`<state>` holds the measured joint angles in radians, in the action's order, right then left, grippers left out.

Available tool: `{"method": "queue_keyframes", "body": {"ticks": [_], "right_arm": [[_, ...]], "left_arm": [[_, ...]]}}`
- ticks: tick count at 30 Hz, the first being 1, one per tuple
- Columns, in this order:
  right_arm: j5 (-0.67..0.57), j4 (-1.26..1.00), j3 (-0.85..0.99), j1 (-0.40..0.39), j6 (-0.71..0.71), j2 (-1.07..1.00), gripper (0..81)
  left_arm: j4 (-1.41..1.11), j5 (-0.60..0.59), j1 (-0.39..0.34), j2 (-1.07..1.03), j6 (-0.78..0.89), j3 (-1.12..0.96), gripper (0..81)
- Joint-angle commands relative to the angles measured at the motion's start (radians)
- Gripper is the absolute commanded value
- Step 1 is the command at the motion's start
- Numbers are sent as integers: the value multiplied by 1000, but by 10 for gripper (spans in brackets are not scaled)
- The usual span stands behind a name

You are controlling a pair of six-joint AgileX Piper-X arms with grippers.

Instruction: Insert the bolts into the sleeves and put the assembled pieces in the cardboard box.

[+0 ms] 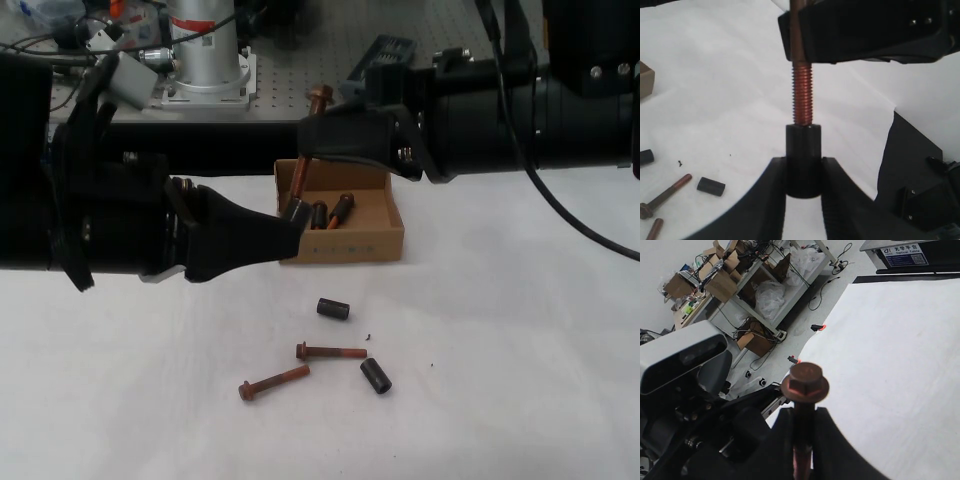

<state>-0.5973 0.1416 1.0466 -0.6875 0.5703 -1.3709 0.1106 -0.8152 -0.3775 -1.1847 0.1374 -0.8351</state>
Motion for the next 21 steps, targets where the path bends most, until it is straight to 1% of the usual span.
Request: {"method": "queue_keyframes", "body": {"ticks": [1,21], "right_arm": [[-23,3,2,-2,2,2,29],[-26,-6,2,1,6,2,29]], "left_arm": [[-36,48,2,10,13,-11,6],[-83,46,2,33,19,-11,6]]}}
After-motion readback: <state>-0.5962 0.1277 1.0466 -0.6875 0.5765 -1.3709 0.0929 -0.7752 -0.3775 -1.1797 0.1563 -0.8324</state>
